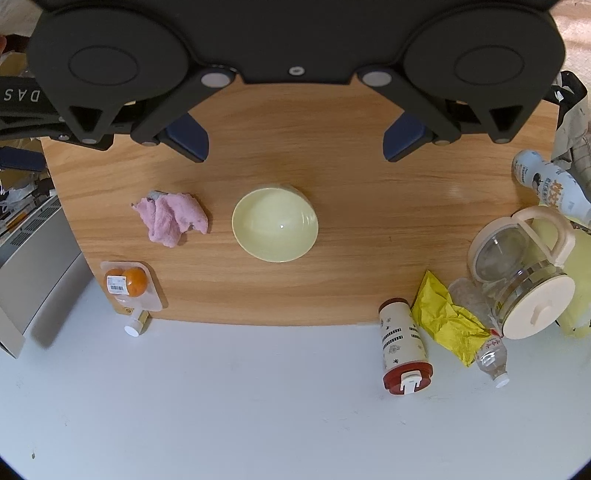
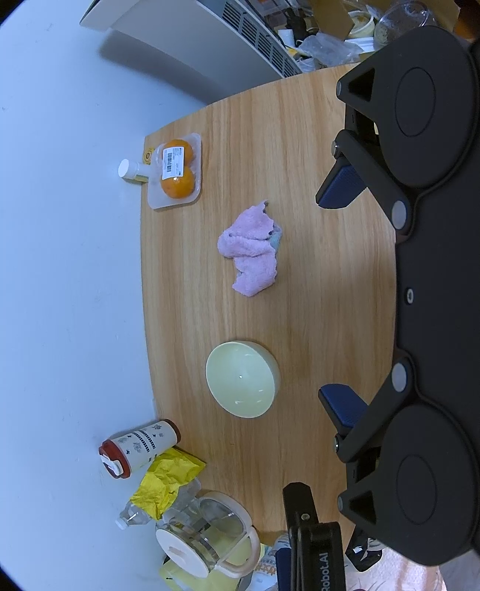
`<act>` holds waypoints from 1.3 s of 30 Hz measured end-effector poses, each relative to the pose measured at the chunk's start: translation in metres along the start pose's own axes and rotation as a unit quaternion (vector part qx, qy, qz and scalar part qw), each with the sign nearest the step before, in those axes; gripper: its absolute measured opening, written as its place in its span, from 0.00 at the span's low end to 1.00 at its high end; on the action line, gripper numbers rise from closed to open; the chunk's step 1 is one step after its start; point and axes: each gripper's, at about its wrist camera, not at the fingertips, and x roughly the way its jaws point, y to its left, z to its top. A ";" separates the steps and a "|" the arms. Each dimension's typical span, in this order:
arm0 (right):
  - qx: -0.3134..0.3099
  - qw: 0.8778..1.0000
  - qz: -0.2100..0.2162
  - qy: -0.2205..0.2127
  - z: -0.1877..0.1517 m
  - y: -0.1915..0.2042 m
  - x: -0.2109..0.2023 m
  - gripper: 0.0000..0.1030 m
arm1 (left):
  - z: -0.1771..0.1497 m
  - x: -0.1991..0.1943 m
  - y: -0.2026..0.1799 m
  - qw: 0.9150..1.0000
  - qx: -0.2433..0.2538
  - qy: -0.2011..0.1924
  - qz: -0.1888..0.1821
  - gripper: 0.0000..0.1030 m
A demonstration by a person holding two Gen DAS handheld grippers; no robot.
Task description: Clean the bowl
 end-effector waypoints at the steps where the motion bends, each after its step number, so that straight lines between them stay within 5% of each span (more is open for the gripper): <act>1: -0.001 1.000 -0.001 0.001 0.000 0.000 0.000 1.00 | 0.000 0.000 0.002 1.000 -0.001 0.001 -0.001 0.99; 39: -0.003 1.000 -0.001 0.005 0.001 0.004 0.006 1.00 | 0.001 0.007 0.000 1.000 -0.005 0.009 -0.001 0.99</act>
